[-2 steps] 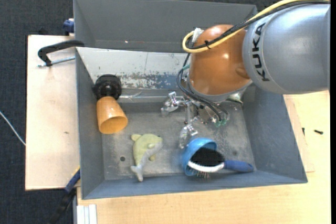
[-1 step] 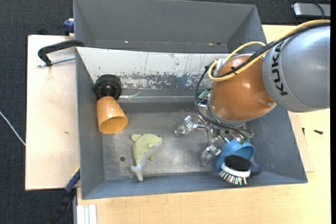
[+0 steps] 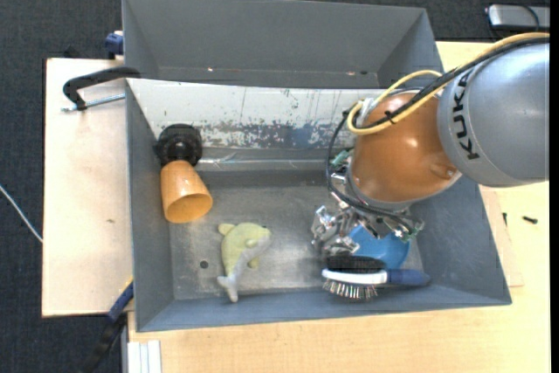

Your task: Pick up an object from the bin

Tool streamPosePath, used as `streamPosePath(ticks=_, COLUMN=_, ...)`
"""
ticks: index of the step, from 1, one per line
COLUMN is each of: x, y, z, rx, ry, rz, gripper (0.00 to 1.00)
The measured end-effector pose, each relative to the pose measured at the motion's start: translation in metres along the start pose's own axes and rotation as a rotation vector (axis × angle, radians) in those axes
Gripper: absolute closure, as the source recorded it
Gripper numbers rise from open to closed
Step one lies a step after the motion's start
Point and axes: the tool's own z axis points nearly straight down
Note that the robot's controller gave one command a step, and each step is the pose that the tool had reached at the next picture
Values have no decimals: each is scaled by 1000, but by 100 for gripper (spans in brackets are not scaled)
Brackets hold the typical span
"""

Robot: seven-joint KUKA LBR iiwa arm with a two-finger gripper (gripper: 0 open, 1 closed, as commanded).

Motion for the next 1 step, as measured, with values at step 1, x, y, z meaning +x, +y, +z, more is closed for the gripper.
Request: streamPosePath(ticks=1, x=-5, y=0, z=-1, rx=5, ry=-19, rz=0, gripper=0)
